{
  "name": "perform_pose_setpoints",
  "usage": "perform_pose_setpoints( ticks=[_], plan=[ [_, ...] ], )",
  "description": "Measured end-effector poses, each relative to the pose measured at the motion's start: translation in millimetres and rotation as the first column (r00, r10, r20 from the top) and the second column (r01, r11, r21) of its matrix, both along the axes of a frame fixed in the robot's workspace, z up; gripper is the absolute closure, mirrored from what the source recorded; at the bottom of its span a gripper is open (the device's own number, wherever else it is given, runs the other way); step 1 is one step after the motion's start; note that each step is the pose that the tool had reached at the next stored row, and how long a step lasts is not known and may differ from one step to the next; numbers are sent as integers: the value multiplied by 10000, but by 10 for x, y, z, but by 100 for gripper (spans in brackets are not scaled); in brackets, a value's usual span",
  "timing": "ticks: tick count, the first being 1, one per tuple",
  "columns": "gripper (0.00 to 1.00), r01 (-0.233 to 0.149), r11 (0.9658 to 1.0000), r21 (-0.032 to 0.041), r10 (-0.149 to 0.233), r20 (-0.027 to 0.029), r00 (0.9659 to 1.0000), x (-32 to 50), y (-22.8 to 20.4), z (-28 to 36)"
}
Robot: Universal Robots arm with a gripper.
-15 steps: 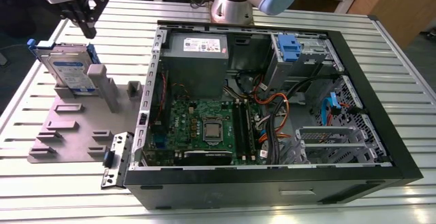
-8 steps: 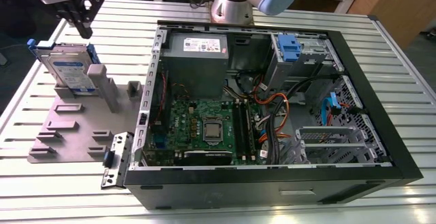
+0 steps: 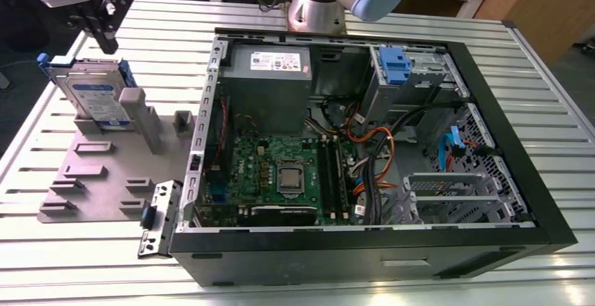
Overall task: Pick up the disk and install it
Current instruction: 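Reach for the disk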
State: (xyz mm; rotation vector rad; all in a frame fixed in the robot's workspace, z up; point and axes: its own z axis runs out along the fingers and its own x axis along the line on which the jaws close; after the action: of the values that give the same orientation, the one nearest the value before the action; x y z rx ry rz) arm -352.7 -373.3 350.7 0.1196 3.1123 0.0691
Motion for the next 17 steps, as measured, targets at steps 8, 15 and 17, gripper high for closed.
perform_pose_setpoints(
  ticks=[8,15,17],
  plan=[
    [89,0,10000,-9,0,-34,10000,-10,0,-8],
    [89,0,10000,-18,-1,-520,9986,-11,0,-21],
    [89,0,10000,-20,-1,-521,9986,-10,0,-20]
  ],
)
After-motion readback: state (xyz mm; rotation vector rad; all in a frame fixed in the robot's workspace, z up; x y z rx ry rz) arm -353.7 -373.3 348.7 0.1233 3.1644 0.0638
